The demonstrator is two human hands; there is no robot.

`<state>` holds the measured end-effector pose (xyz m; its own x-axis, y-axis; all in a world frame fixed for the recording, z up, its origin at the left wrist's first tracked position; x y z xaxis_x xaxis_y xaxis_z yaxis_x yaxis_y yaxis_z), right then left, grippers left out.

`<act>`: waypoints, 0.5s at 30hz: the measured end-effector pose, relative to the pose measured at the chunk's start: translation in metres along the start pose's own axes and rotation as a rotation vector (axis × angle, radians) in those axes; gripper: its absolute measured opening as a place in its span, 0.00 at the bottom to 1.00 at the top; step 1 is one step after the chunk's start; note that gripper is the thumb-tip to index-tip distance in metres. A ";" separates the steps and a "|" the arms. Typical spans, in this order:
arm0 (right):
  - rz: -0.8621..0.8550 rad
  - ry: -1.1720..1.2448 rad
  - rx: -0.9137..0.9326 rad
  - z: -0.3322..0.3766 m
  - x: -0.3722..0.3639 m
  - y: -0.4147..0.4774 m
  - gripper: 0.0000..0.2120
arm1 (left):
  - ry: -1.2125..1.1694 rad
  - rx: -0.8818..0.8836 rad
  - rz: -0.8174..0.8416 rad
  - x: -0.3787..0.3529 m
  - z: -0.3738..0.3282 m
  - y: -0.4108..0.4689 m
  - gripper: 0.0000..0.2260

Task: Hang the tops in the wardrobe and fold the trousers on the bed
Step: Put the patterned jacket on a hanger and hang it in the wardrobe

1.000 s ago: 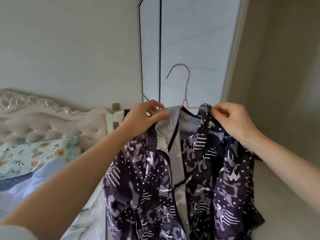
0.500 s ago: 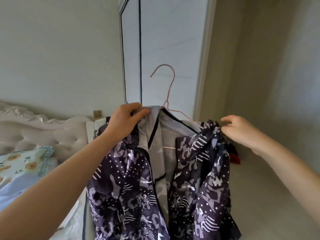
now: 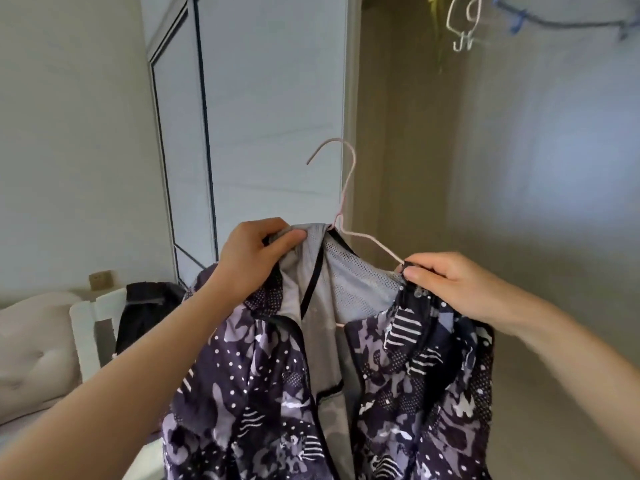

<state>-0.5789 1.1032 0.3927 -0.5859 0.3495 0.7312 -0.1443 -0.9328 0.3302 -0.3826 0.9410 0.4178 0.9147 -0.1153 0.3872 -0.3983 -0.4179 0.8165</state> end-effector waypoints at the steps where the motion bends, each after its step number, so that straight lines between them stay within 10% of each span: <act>1: -0.026 0.009 -0.023 0.004 0.008 -0.008 0.16 | -0.019 -0.032 0.012 -0.004 -0.007 0.006 0.18; 15: -0.601 -0.045 -0.350 0.040 0.142 -0.138 0.11 | -0.008 -0.373 0.024 -0.096 -0.097 0.067 0.19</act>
<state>-0.6105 1.2851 0.4747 -0.2914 0.8103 0.5084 -0.6860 -0.5474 0.4793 -0.5042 1.0117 0.4768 0.9048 -0.1286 0.4059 -0.4154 -0.0579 0.9078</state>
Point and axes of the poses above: each hand's wrist, its own y-axis towards the middle knuckle, its own x-axis out of the back of the hand, z = x × y, the point moved 8 cm from there along y, towards the middle knuckle, and after that the axes turned 5 degrees about -x, right-handed, at the moved point
